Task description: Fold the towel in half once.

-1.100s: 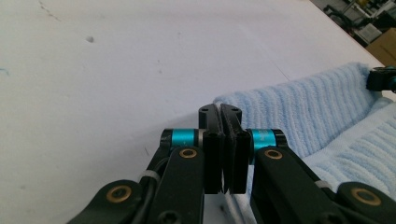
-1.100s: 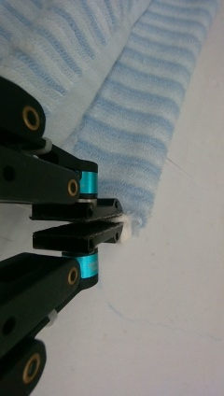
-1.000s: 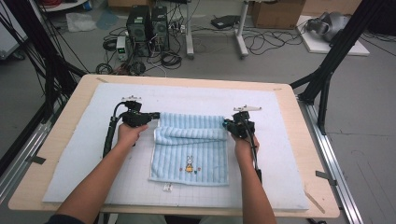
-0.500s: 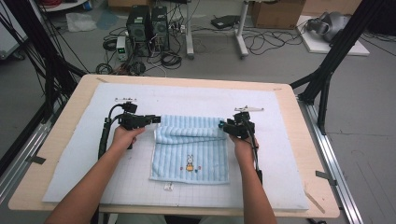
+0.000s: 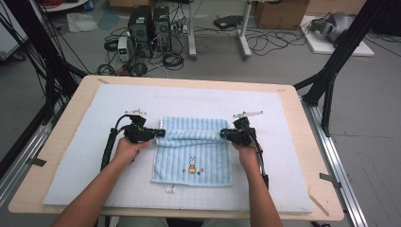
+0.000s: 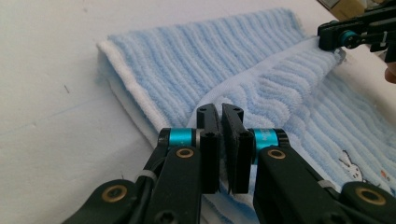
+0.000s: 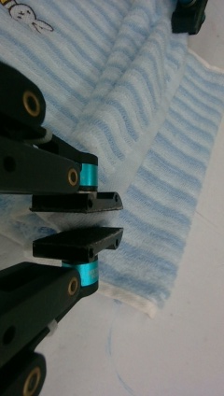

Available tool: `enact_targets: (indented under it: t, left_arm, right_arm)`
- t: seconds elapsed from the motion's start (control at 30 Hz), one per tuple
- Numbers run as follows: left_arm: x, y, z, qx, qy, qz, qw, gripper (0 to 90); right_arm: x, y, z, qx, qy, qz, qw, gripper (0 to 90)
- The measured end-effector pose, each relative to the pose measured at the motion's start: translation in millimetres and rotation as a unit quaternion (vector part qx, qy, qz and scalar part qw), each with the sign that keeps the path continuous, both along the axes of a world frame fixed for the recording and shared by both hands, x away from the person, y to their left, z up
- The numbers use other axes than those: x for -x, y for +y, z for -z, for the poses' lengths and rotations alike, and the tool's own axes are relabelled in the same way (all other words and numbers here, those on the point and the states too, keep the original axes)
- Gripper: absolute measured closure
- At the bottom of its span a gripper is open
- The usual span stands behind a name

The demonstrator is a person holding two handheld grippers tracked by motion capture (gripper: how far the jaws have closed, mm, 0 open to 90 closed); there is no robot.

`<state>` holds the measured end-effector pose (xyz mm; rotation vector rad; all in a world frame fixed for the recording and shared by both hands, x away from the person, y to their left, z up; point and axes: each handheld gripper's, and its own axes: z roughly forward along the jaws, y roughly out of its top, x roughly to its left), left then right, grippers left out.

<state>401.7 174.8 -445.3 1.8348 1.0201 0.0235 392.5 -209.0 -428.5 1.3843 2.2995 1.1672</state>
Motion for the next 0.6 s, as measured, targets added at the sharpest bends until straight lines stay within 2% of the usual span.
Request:
enact_targets:
  t: [0.13,0.23,0.3,0.4,0.5,0.6]
  left_arm:
    - [4.2,3.8,-5.8,0.017,-0.012,0.002,0.9998,85.4]
    - [8.9,5.8,-10.5,0.029,-0.033,0.001,0.999,85.1]
    - [12.4,7.3,-12.2,0.039,-0.033,0.006,0.9987,84.7]
    - [20.5,9.2,-14.8,0.046,-0.047,0.015,0.9977,84.8]
    - [27.9,9.5,-17.3,0.047,-0.051,0.022,0.9973,84.8]
    - [35.1,9.9,-20.2,0.053,-0.059,0.026,0.9965,84.7]
  right_arm:
    - [4.3,1.1,-5.0,0.0,-0.009,-0.002,1.0,81.5]
    - [9.2,0.8,-10.8,-0.004,-0.02,-0.004,0.9998,81.4]
    - [14.4,0.0,-15.0,-0.009,-0.032,-0.008,0.9994,81.4]
    - [23.6,-4.1,-19.2,-0.017,-0.039,-0.013,0.999,81.5]
    - [32.7,-7.8,-21.3,-0.029,-0.045,-0.017,0.9984,81.4]
    - [43.2,-8.5,-22.6,-0.028,-0.05,-0.02,0.9982,81.4]
